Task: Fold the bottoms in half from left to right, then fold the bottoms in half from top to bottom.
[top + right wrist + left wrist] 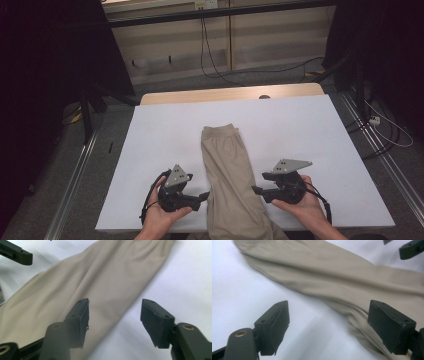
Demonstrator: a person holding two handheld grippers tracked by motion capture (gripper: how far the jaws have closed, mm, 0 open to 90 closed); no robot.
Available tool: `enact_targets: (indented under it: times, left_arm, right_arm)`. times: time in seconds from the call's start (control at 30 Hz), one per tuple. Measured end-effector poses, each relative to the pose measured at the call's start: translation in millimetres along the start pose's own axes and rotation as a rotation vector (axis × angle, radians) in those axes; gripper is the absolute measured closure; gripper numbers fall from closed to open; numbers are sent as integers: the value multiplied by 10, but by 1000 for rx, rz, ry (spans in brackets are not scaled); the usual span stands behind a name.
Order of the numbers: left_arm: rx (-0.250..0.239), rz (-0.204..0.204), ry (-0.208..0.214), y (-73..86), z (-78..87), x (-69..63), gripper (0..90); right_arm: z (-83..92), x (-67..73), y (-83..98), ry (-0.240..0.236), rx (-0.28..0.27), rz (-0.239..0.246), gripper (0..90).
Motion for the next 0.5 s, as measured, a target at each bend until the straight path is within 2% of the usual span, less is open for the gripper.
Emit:
enact_targets:
  times: [0.13,0.17,0.2,0.27,0.33,0.37,0.43,0.5]
  left_arm:
    - [-60,15,-71,-158,-94,225,186]
    - [-75,33,-80,-227,-130,301,186]
    - [-79,51,-71,-281,-168,362,186]
    - [-77,61,-126,-370,-250,490,222]
    - [-70,90,-118,-433,-345,581,242]
    - [-66,87,-122,-469,-406,626,276]
    - [-60,41,-148,-534,-530,716,301]
    - [-61,74,-132,-581,-656,805,312]
  right_arm:
    - [-42,-161,-175,26,-32,-8,428]
    - [-57,-208,-228,38,-40,-9,428]
    - [-80,-268,-295,47,-50,-11,428]
    - [-128,-361,-396,71,-60,-6,432]
    - [-188,-442,-473,64,-61,-27,434]
    - [-228,-484,-514,58,-61,-26,441]
    - [-310,-569,-586,68,-62,-39,446]
    - [-399,-640,-648,64,-59,-41,494]
Point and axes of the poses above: each handheld gripper's, and its own axes: z roughly backward along the jaws, y roughly out of its underside, x roughly to its left, the point moved 3 cm from there along -z, roughly forward along the jaws, and after that the axes turned 5 degrees about -y, right-handed, at the moved point
